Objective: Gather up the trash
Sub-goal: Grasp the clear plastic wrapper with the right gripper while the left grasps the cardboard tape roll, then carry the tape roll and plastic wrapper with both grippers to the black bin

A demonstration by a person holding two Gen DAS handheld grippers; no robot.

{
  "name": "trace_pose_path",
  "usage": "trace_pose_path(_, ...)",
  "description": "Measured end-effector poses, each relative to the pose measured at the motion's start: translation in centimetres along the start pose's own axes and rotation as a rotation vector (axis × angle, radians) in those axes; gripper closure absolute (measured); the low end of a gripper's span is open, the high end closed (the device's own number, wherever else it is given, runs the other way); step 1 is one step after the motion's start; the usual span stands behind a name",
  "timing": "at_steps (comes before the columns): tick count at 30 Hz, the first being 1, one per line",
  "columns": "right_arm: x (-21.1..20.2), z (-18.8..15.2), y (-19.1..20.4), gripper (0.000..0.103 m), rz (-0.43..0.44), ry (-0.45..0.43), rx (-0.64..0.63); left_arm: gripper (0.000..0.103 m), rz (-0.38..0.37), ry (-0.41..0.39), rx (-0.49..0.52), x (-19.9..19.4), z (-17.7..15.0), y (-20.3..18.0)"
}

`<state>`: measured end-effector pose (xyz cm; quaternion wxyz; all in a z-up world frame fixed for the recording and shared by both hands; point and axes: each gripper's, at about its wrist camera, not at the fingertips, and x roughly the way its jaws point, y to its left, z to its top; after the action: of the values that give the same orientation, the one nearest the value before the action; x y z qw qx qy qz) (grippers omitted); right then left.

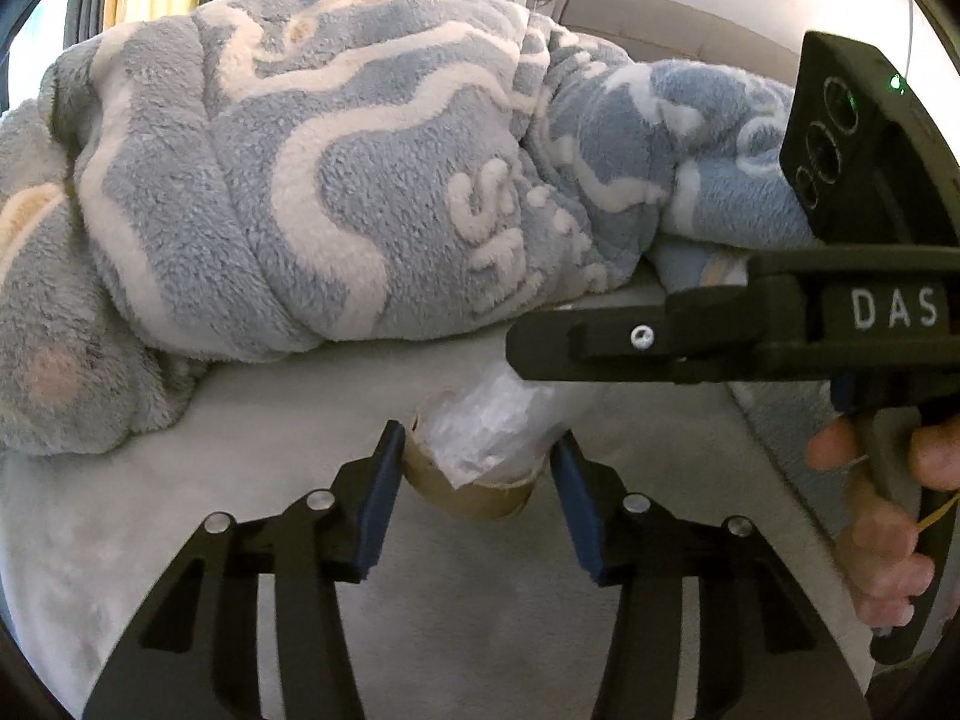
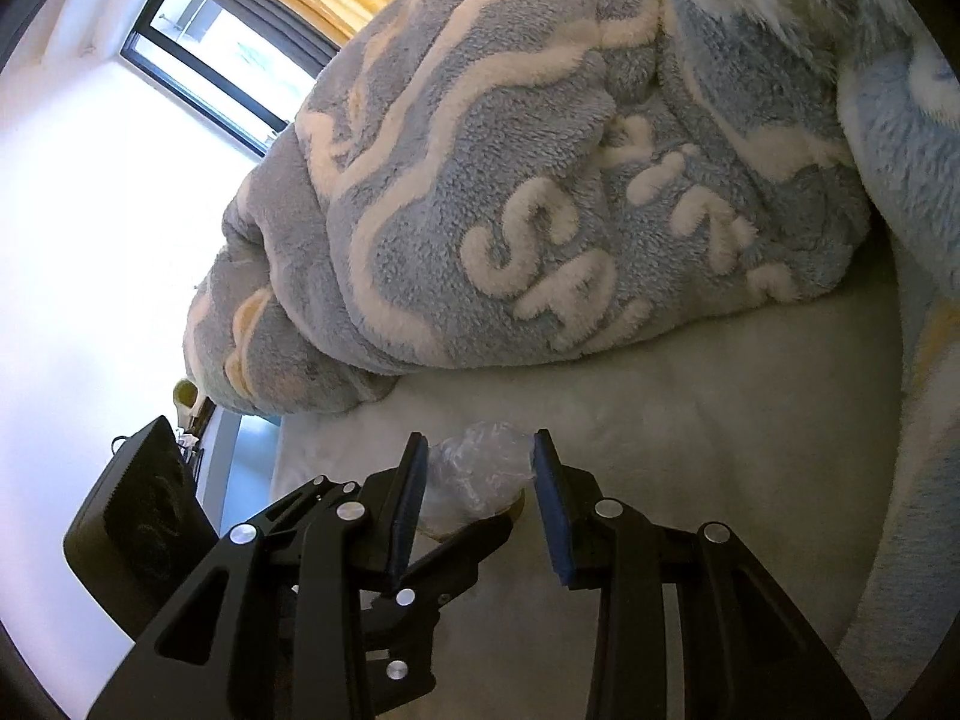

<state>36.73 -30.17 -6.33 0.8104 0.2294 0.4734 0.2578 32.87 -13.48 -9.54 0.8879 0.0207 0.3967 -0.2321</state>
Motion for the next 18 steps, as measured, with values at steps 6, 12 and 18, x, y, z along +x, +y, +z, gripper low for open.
trace_pose_path(6,0.2,0.0,0.7,0.067,0.001,-0.013,0.007,0.051,-0.001,-0.007,-0.019,-1.1,-0.6,0.6)
trace_pose_path(12,-0.1,-0.5,2.2,0.067,0.000,-0.046,-0.004,0.051,0.013,-0.007,-0.047,-2.0,-1.2,1.2)
trace_pose_path(18,-1.0,-1.4,4.2,0.067,-0.008,-0.091,-0.033,0.051,0.016,-0.015,-0.075,-3.9,-2.3,1.5)
